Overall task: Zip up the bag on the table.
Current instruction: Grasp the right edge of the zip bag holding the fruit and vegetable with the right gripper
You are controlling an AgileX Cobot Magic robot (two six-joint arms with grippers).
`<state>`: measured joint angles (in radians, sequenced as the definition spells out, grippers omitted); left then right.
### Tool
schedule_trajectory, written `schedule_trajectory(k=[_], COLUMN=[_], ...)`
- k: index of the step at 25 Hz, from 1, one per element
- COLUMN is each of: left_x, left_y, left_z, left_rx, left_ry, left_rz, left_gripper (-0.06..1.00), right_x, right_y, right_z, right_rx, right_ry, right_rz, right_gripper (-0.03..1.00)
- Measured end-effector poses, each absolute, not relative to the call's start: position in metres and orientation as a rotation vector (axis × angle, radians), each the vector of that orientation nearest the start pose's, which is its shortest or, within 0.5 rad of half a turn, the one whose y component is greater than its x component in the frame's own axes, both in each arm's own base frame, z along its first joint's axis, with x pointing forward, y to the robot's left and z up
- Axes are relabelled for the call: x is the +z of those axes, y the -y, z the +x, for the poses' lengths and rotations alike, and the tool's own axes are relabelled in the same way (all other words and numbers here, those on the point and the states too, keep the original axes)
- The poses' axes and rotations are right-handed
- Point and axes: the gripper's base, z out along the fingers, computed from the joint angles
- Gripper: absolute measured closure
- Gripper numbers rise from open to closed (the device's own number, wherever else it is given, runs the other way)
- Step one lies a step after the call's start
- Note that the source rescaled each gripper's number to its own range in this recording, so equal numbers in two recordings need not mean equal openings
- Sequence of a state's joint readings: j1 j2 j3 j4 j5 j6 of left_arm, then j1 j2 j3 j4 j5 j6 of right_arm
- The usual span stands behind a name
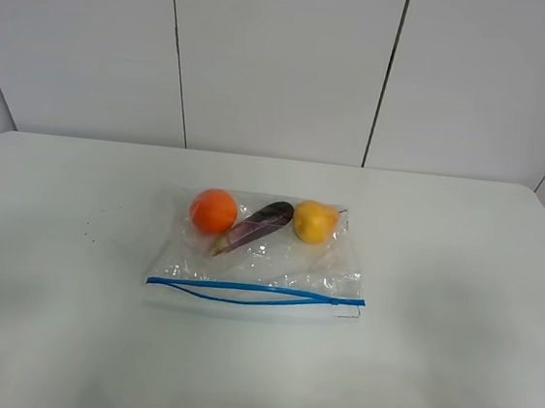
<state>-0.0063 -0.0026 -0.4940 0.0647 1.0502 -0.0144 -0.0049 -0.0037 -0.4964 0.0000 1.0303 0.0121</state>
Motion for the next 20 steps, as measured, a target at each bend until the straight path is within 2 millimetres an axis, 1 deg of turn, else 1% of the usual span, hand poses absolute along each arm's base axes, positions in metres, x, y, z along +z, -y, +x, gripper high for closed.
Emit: schedule_trajectory(k=[14,16,18,20], left_x=[0.277,0.277,0.277,0.277], left_y=[-0.005,-0.005,-0.005,-0.005], left_z=[-0.004,-0.004,-0.004,-0.004], left_rx=[0.064,0.064,0.064,0.064], left_ry=[-2.036,-2.036,-2.036,-2.036], left_rz=[-0.011,-0.011,-0.011,-0.011], left_gripper=[-0.06,-0.06,-0.06,-0.06], right_x=[0.279,0.282,0.288,0.294], right_y=[0.0,-0.001,-0.001,-0.001], right_z=[-0.004,-0.004,0.002,0.013], right_rx=[0.009,0.006,0.011,0.02], right_ry=[-2.014,-2.013,-2.038,-2.089], right_rz=[0.013,0.005,0.005,0.006], right_gripper=[-0.03,-0.03,-0.03,-0.03])
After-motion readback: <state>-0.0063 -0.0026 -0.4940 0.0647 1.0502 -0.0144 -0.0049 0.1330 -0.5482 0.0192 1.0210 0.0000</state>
